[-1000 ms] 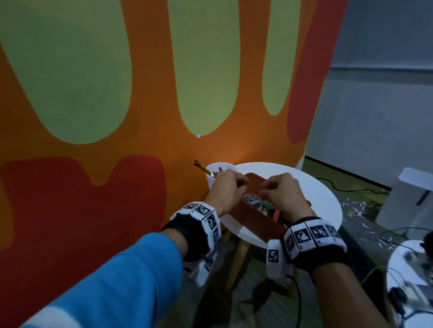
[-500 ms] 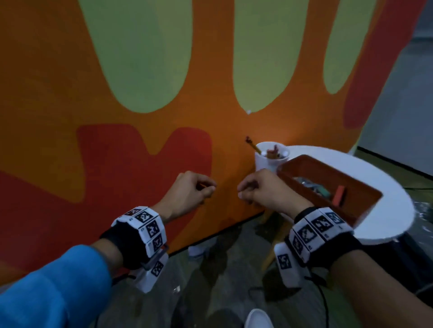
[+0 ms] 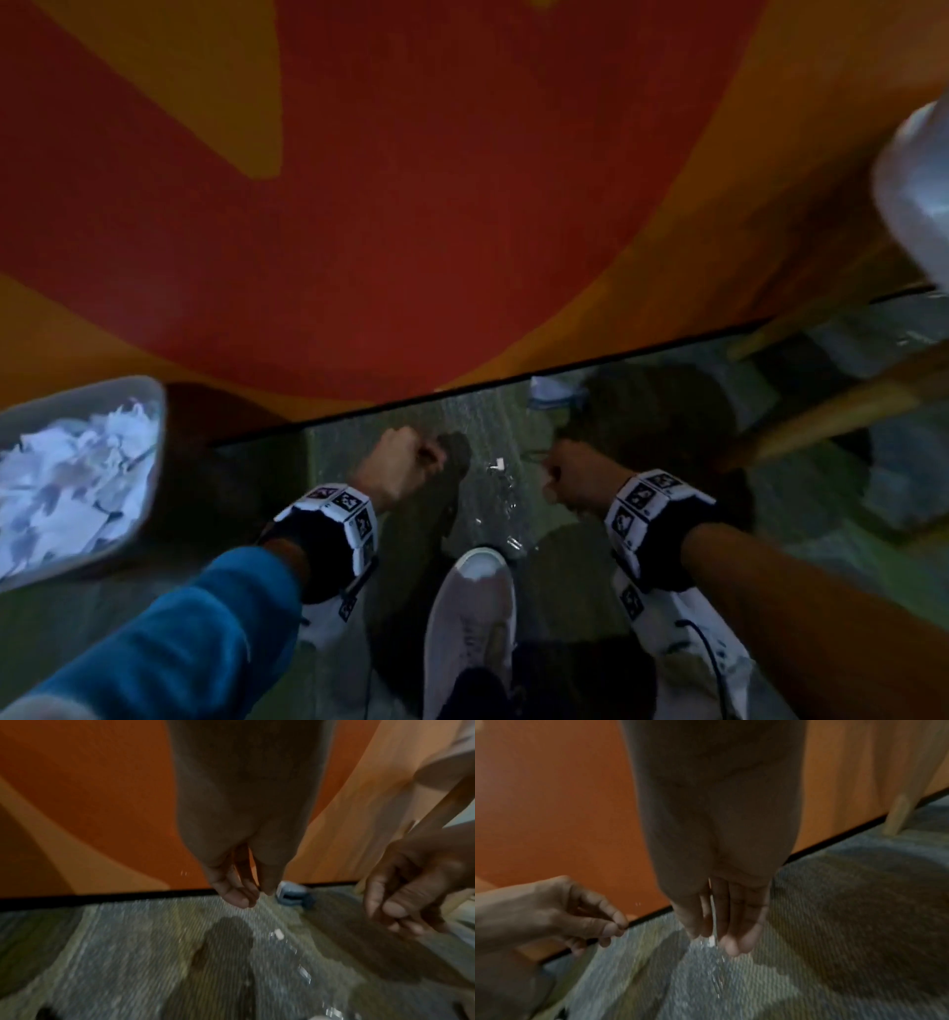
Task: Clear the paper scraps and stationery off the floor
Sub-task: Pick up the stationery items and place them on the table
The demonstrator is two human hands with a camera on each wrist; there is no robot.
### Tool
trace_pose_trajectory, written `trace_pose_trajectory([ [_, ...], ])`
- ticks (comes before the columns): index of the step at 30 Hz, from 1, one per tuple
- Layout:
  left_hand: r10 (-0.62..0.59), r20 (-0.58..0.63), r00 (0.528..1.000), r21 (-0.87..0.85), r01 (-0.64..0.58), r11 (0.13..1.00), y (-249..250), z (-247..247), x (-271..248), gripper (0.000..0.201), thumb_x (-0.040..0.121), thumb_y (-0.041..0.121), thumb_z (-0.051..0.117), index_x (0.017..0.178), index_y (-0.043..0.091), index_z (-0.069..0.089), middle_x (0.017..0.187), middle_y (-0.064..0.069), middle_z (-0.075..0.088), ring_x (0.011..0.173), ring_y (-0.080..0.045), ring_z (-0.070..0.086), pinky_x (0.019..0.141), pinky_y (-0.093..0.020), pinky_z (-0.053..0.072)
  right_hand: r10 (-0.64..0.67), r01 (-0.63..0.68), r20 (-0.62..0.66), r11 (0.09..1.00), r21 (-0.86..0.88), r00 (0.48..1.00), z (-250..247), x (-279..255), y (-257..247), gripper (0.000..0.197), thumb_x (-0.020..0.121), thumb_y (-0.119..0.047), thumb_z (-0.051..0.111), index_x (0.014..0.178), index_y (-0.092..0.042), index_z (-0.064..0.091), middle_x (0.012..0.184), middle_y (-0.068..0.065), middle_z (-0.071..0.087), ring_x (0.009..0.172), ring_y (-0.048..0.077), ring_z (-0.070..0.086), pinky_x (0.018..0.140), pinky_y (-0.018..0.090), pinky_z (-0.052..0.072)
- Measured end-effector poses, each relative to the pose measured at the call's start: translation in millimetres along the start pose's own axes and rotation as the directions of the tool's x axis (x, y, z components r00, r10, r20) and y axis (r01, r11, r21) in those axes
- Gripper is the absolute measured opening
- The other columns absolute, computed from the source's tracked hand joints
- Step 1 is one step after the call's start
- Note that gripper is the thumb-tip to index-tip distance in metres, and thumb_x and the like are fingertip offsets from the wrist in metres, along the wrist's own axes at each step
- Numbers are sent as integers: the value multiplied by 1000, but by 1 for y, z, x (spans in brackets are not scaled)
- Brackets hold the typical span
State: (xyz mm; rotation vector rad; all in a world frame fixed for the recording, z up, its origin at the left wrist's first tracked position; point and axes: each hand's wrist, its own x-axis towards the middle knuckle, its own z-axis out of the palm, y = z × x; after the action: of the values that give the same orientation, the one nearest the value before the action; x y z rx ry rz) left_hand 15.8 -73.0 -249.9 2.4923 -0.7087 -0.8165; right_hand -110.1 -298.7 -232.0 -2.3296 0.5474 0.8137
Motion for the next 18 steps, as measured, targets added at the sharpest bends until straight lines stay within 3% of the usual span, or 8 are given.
trace_pose_trajectory([
  [2,-32,76,997,-28,34,999,-22,31,9,23,89,1,61,90,17,77,91,-3,72,86,-12,67,85,-23,51,11,-11,14,1000,17,1000,23,19,9,13,87,-7,64,99,-6,65,103,18,67,99,34,66,80,37,53],
  [5,-34,42,999,-131,39,991,-44,76,18,38,93,-9,47,68,5,72,73,-16,66,58,-17,64,62,-31,57,8,-9,8,996,88,1000,57,49,28,10,83,-7,70,86,-15,66,96,11,70,92,25,66,86,33,53],
  [6,-53,55,997,-171,62,983,-50,91,21,37,95,-7,44,69,-1,70,74,-18,65,57,-19,64,57,-30,56,19,-16,-27,994,106,999,68,61,34,10,80,-12,75,84,-17,67,92,8,70,90,22,66,86,33,53],
  [9,84,101,991,41,-89,995,-58,115,30,11,91,10,63,96,5,73,105,-12,68,93,-22,64,79,-24,48,27,-19,-67,994,105,997,99,87,46,20,80,-30,77,90,-16,65,96,8,65,94,23,62,74,26,43],
  [11,152,128,980,27,-156,987,-60,129,34,27,82,19,77,109,16,74,118,-3,65,111,-18,59,92,-20,41,61,-41,-124,986,161,990,112,90,42,27,81,-38,74,91,-16,62,95,10,62,93,27,60,68,27,34],
  [13,191,88,978,44,-196,980,-62,135,32,31,84,29,74,114,23,73,120,-1,60,117,-21,51,99,-27,42,98,-55,-192,975,216,977,122,87,34,32,82,-38,73,96,-12,62,100,14,62,96,31,59,71,31,39],
  [15,234,22,972,38,-235,971,-63,140,32,26,86,35,69,111,26,74,113,0,58,113,-23,49,94,-38,45,127,-69,-256,972,224,958,128,82,26,32,85,-30,71,104,-5,64,106,19,63,101,34,59,81,36,45],
  [18,244,-64,968,13,-244,970,-64,144,27,20,85,36,66,98,24,76,105,4,59,105,-18,50,84,-39,48,102,-32,-339,978,208,935,132,76,18,22,88,-19,65,102,-3,66,107,20,62,101,36,60,84,39,46],
])
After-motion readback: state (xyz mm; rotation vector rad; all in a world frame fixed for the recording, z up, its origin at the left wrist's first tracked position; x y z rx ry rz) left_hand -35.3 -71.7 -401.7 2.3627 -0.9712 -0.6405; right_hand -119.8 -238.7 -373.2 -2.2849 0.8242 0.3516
